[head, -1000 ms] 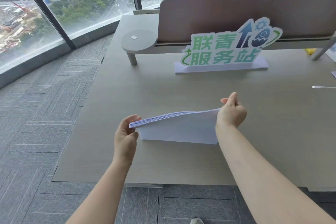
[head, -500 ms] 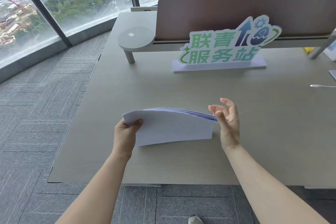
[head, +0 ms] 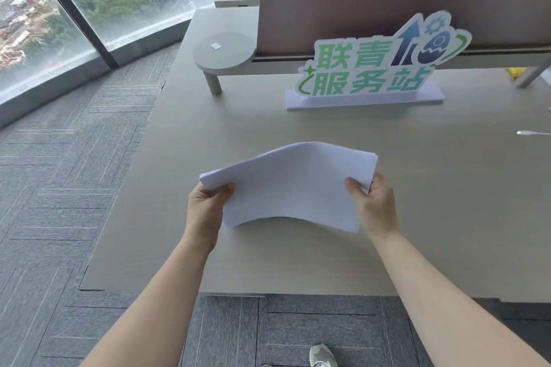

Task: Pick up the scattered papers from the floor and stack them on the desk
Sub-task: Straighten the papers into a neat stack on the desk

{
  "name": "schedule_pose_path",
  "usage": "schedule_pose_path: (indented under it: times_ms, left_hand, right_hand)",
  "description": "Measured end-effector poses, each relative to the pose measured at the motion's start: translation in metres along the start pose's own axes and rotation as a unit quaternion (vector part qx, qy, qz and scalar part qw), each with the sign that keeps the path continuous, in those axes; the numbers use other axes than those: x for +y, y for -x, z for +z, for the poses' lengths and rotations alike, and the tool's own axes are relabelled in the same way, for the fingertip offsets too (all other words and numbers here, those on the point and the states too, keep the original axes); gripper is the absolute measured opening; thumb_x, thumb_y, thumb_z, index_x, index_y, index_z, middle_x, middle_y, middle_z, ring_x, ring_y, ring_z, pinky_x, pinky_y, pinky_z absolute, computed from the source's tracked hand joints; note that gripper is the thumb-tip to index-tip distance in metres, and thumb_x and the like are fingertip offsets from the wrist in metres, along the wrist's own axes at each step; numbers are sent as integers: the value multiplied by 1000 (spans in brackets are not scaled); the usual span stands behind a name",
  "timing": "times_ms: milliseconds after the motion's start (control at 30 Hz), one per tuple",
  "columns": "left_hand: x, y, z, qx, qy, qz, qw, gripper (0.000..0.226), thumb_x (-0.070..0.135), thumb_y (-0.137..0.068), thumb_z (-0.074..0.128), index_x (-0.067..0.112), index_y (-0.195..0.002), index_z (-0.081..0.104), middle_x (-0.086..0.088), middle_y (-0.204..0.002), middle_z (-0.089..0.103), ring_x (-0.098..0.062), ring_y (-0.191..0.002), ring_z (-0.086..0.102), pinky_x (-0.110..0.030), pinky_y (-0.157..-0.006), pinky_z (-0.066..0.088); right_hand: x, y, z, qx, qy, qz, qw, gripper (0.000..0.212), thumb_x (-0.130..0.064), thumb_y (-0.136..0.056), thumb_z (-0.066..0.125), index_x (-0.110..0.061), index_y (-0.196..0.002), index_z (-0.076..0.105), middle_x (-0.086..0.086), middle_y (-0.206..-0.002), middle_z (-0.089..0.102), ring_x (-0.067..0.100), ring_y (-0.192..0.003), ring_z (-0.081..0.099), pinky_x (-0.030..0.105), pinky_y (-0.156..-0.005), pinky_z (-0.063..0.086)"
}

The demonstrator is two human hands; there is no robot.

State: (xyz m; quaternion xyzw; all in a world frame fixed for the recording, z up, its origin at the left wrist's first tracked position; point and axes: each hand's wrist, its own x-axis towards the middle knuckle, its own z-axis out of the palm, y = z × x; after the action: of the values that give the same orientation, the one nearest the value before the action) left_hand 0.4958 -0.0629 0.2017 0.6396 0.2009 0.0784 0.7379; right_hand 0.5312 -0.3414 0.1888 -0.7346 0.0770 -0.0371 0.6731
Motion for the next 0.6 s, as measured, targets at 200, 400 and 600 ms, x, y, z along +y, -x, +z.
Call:
schedule_pose_path:
  times_ms: [200,400,600]
  left_hand:
    - [3,-3,8,28,27,48,998,36,16,-69,70,9,-104,63,3,-88,70,-10,-80,64,-20,-70,48]
    - [-3,8,10,62,41,55,996,70,49,-61,69,14,-120,55,5,-95,61,2,-81,59,-11,-71,44]
    - [10,-3,18,113,55,30,992,25,54,-69,68,31,-78,63,9,-77,53,-17,-83,47,-31,-78,32]
  right_hand:
    - [-9,8,10,52,-30,-78,995,34,-1,-85,65,-31,-97,56,-2,-94,64,11,-85,62,22,-78,50]
    - [6,17,13,57,-61,-45,995,24,-18,-82,62,-32,-101,57,2,-103,62,22,-98,59,41,-93,46]
    - [-3,11,18,81,-89,-60,991,23,-54,-83,59,-36,-97,62,6,-105,61,30,-98,57,45,-87,43]
